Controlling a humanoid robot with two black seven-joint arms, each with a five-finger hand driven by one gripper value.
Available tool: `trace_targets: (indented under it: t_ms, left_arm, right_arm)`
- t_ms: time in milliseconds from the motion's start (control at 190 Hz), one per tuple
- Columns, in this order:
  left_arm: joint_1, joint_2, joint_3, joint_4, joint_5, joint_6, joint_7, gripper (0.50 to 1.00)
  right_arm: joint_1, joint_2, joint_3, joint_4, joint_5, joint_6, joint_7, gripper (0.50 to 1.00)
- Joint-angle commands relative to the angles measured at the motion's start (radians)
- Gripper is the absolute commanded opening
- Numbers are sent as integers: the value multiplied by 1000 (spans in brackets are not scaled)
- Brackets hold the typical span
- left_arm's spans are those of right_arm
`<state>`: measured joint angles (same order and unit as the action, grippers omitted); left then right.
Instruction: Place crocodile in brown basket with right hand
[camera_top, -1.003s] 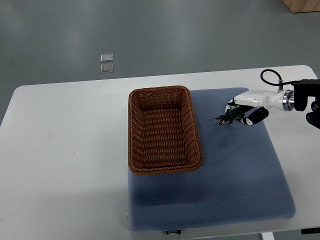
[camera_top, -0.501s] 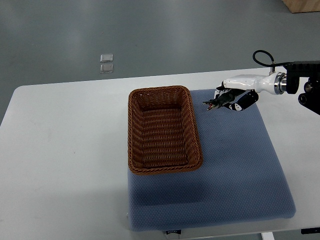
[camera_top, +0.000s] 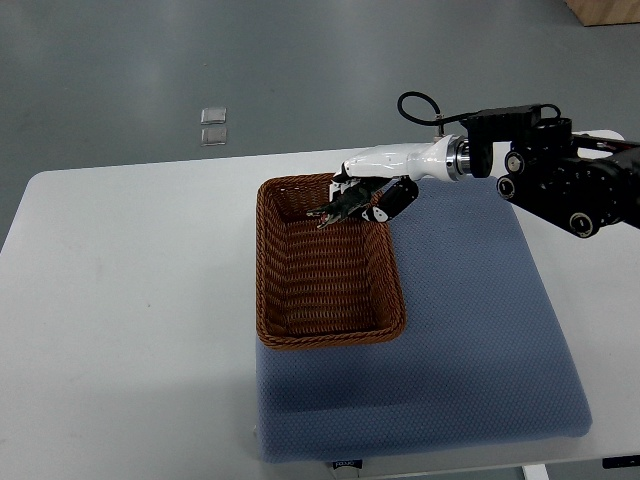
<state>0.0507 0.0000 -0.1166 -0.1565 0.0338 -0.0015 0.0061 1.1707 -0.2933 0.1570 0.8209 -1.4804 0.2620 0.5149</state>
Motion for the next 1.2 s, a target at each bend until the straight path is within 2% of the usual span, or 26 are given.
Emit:
trace_targets:
  t_ms: [0, 153, 174, 179, 190, 206, 227, 269, 417, 549, 734, 902, 992, 1092, 1193]
  left_arm:
    - [0, 0, 0, 0, 0, 0, 0, 1000]
    - [0, 0, 0, 0, 0, 0, 0, 1000]
    - [0, 0, 0, 0, 0, 0, 0, 1000]
    - [0, 0, 0, 0, 0, 0, 0, 1000]
    - [0, 0, 0, 0, 0, 0, 0, 1000]
    - [0, 0, 0, 0, 0, 0, 0, 1000]
    - [0, 0, 0, 0, 0, 0, 0, 1000]
    - [0, 0, 0, 0, 0, 0, 0, 1000]
    - [0, 0, 0, 0, 0, 0, 0, 1000]
    - [0, 0, 0, 0, 0, 0, 0, 1000]
    - [0, 0, 0, 0, 0, 0, 0, 1000]
    - [0, 0, 0, 0, 0, 0, 0, 1000]
    - [0, 0, 0, 0, 0, 0, 0, 1000]
    - [0, 0, 0, 0, 0, 0, 0, 1000]
    - [0, 0, 0, 0, 0, 0, 0, 1000]
  right_arm:
    - [-11, 32, -1, 0, 0, -23, -1, 582]
    - [-57, 36, -1, -2, 0, -63, -1, 721]
    - [-59, 36, -1, 0, 0, -66, -1, 750]
    - [-60, 36, -1, 0, 0, -67, 0, 770]
    - [-60, 36, -1, 0, 0, -67, 0, 770]
    - [-63, 36, -1, 0, 0, -70, 0, 805]
    - [-63, 36, -1, 0, 2, -73, 0, 825]
    - [-66, 36, 1, 0, 2, -79, 0, 842]
    - [-66, 31, 33, 0, 17, -89, 0, 850]
    - [-66, 11, 96, 0, 94, -32, -4, 848]
    - [-66, -40, 159, -2, 299, 101, -76, 850]
    - [-108, -66, 162, -17, 588, 115, -105, 856]
    - [-131, -72, 156, -54, 761, 115, -161, 858]
    - [-149, -67, 168, -167, 936, 117, -263, 860]
    - [-160, -64, 168, -236, 1100, 129, -337, 860]
